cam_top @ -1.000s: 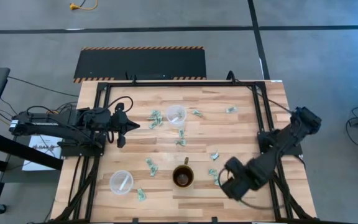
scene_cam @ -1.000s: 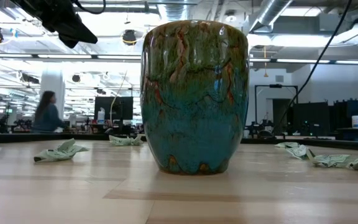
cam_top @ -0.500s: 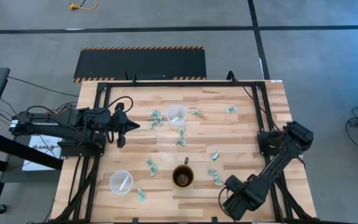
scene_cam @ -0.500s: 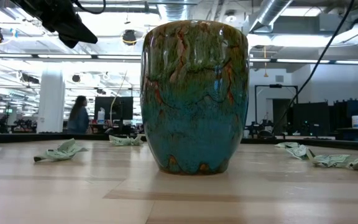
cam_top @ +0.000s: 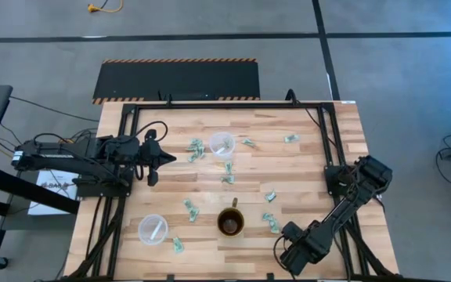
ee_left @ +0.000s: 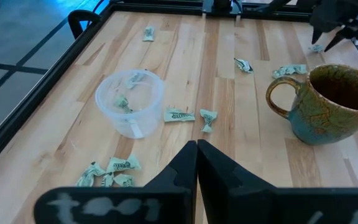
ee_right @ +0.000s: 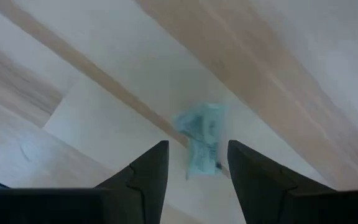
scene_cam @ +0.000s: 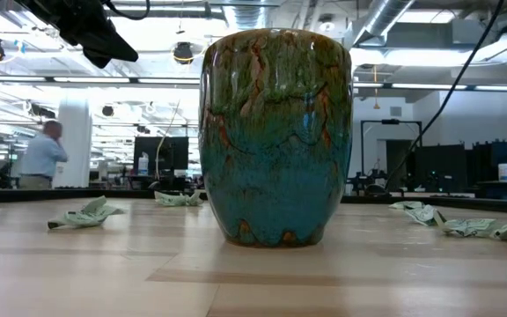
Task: Pick and place items into bin
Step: Put the stevia packet into the top transparent bin
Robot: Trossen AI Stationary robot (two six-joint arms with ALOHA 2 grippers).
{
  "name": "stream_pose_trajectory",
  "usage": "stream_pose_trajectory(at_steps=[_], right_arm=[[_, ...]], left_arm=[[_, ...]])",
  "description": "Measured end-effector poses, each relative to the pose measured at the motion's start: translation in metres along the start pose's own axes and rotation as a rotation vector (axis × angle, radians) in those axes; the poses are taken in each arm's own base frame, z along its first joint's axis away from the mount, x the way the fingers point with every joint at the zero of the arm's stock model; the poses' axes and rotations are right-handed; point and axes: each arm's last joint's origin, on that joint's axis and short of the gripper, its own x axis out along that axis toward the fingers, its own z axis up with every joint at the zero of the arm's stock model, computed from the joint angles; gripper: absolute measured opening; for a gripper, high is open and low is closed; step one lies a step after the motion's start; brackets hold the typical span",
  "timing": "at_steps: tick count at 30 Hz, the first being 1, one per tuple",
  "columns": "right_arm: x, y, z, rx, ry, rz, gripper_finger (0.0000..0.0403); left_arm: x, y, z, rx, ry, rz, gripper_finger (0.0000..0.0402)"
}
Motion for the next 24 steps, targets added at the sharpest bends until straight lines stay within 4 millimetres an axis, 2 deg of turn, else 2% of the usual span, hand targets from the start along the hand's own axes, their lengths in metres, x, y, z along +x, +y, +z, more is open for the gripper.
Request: stream_pose_trajectory(at_steps=[13,19,24], right_arm=[[0.016,-0.010,0.004,0.000,0.049,0.002,0.0156],[0.016,-0.010,0.008,-0.010,0.042,0.007,0.0155],[0.015,-0.009,0.012,-0.059,0.042,0.013,0.0117]], left_arm=[[0.000,0.000,0.000,0.000,0.000,0.000,0.0000],[0.000,0.000,0.000,0.000,0.000,0.000,0.0000],[0.000,0.000,0.000,0.000,0.000,0.000,0.0000]])
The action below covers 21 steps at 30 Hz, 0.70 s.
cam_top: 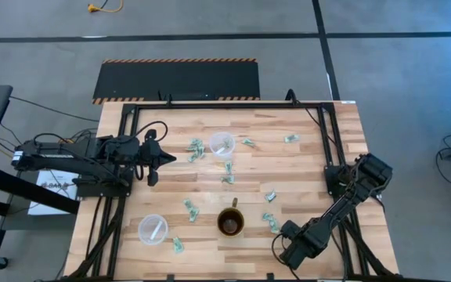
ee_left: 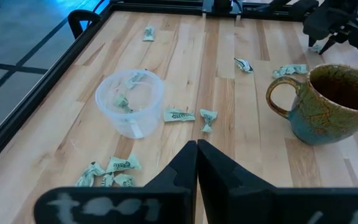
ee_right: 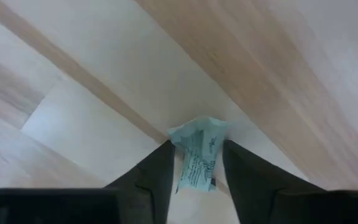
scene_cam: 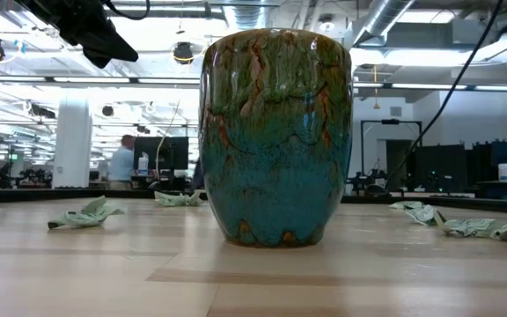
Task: Pick and place items into bin
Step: Put the stevia packet into the top transparent bin
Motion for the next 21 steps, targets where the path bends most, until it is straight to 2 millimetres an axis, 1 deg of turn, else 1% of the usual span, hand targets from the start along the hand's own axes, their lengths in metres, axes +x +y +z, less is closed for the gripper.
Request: stream_pose_trajectory(at_steps=[8,14,16,18,21], right_arm=[[-0.001,-0.001,0.010,-0.046,-0.003,-0.004,0.0011],[-0.004,0.000,0.014,-0.047,-0.006,-0.010,0.0007],[-0.008,0.001,0.017,-0.049,-0.047,-0.043,0.0003],[-0.018,0.002,0.021,-0.046,-0.103,-0.083,0.0004],[-0.041,0.005,0.026,-0.070,-0.169,-0.134,0.0002]], left_arm=[[0.000,0.000,0.000,0.000,0.000,0.000,0.0000],[0.000,0.000,0.000,0.000,0.000,0.000,0.0000],[0.000,0.000,0.000,0.000,0.000,0.000,0.0000],[0.000,0.000,0.000,0.000,0.000,0.000,0.0000],[0.000,0.000,0.000,0.000,0.000,0.000,0.0000]])
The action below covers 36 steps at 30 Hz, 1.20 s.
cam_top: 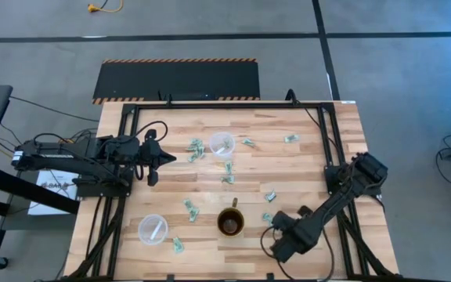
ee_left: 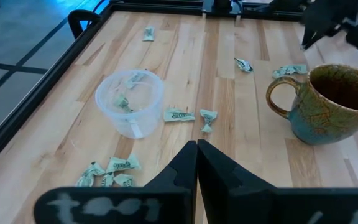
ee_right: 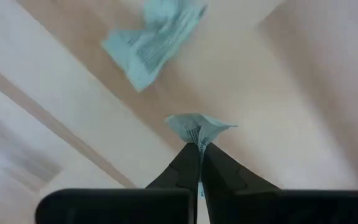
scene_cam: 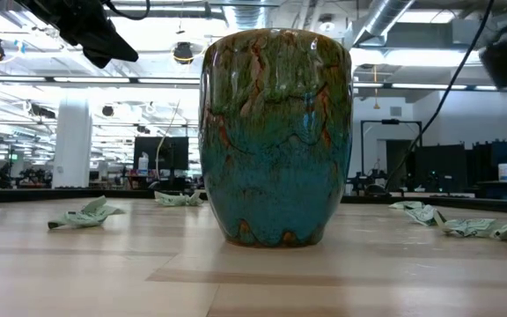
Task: Pick and place items into bin
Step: Put the stevia packet into the top transparent bin
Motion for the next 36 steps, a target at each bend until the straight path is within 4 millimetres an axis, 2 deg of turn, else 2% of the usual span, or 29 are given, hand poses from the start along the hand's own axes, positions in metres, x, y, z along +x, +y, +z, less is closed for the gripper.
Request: stream_pose_trajectory(at_steps=[4,10,14,19,25,30,33,36], right_arm=[[-0.031,-0.003,0.018,-0.044,-0.132,-0.078,0.0002],[-0.073,-0.017,0.060,-0.135,-0.379,-0.225,0.0001],[-0.095,-0.026,0.097,-0.214,-0.500,-0.278,0.0001],[-0.115,-0.046,0.151,-0.302,-0.543,-0.297,0.0001],[-0.141,-0.088,0.212,-0.367,-0.653,-0.152,0.0000],[-0.160,-0.129,0.258,-0.381,-0.788,0.087,0.0000],[-0.157,-0.152,0.283,-0.370,-0.808,0.219,0.0000],[-0.145,-0.172,0.299,-0.339,-0.774,0.266,0.0000]], left_arm=[[0.000,0.000,0.000,0.000,0.000,0.000,0.0000],[0.000,0.000,0.000,0.000,0.000,0.000,0.0000],[0.000,0.000,0.000,0.000,0.000,0.000,0.0000],[0.000,0.000,0.000,0.000,0.000,0.000,0.0000],[0.000,0.000,0.000,0.000,-0.001,0.000,0.0000],[0.000,0.000,0.000,0.000,-0.001,0.000,0.0000],[0.000,0.000,0.000,0.000,-0.001,0.000,0.0000],[0.000,0.000,0.000,0.000,-0.001,0.000,0.0000]])
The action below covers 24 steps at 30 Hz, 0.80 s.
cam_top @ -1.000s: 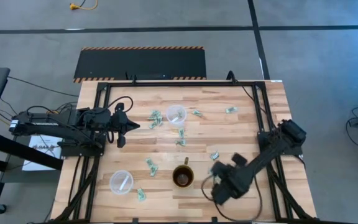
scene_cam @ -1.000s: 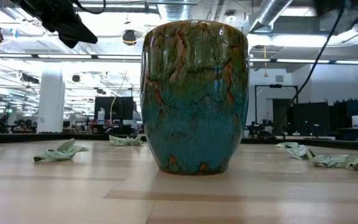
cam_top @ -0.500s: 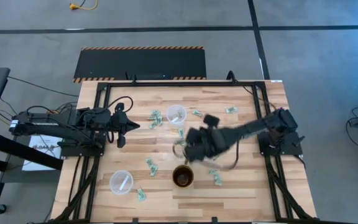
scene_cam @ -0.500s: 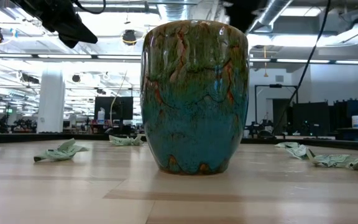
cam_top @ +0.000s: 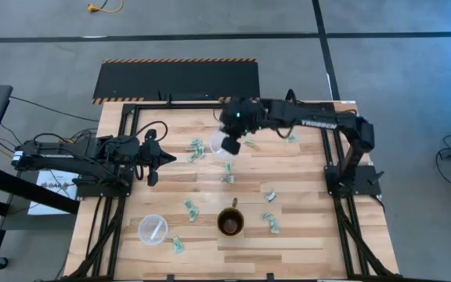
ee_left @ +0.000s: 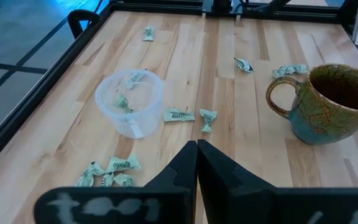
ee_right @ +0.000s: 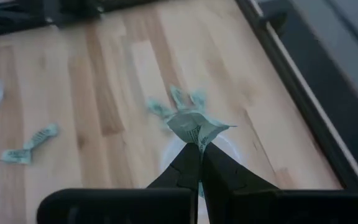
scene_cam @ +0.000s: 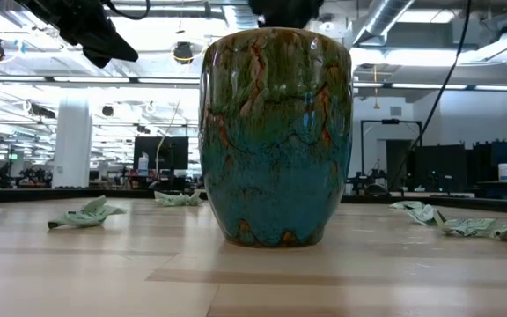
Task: Pick and place items into bin
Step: Put the stevia packet into the top transparent bin
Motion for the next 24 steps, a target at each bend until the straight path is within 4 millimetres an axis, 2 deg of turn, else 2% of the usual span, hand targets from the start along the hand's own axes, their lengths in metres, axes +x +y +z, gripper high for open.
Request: stream_pose_trajectory(at_steps=[2,4,7,12,18,24], right_arm=[[0.014,-0.011,-0.001,0.027,0.007,0.009,0.0000],[0.029,-0.020,-0.011,0.051,0.082,0.024,0.0000],[0.052,-0.024,-0.014,0.068,0.102,0.090,0.0000],[0.090,-0.025,-0.026,0.057,0.165,0.097,0.0000],[0.106,-0.028,-0.035,0.065,0.228,0.093,0.0002],[0.104,-0.029,-0.035,0.049,0.228,0.095,0.0034]], left_arm=[[0.000,0.000,0.000,0.000,0.001,0.000,0.0000],[0.000,0.000,0.000,0.000,-0.001,0.000,0.0000],[0.000,0.000,0.000,0.000,0.001,0.000,0.0000],[0.000,0.000,0.000,0.000,0.000,0.000,0.0000],[0.000,0.000,0.000,0.000,0.000,0.000,0.0000],[0.000,0.000,0.000,0.000,0.000,0.000,0.0000]])
